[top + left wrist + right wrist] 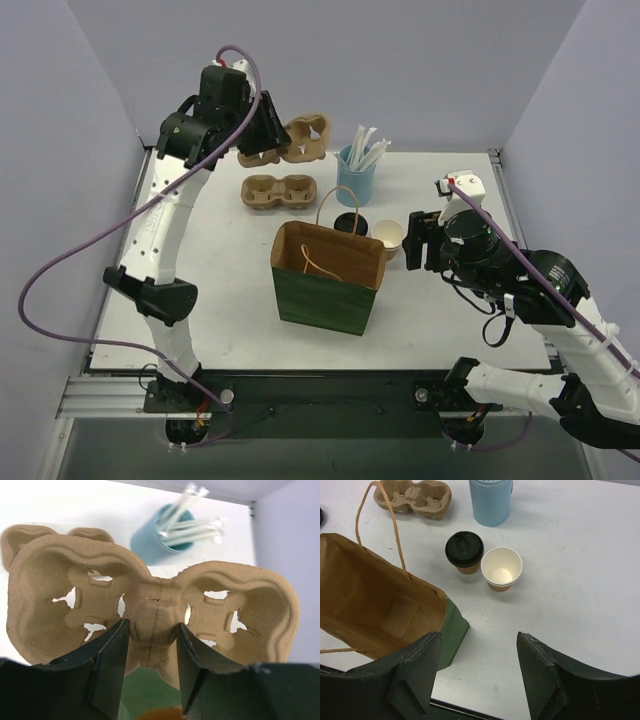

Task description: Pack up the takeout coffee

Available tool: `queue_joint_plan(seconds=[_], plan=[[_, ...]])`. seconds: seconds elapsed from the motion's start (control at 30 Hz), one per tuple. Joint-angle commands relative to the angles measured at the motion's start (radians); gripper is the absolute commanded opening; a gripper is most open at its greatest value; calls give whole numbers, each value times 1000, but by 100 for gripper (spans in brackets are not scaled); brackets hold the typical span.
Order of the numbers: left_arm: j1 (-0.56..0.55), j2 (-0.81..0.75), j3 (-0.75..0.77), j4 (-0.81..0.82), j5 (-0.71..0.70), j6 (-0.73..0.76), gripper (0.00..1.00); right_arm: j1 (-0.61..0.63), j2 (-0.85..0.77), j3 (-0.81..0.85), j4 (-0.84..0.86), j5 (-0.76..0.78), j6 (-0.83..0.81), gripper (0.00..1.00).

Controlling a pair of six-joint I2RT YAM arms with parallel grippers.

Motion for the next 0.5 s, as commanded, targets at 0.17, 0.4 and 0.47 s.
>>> queue_joint_plan(seconds=[0.17,0.4,0.47], plan=[[-47,-274,-171,-25,216,-123,48,-118,-11,32,68,-229,-46,63],[-85,-467,-424,55,314,-215,48,-138,-26,20,79,-278,-17,63],[-89,-507,-525,134,349,-249,48,-140,-34,6,85,-314,-14,63]])
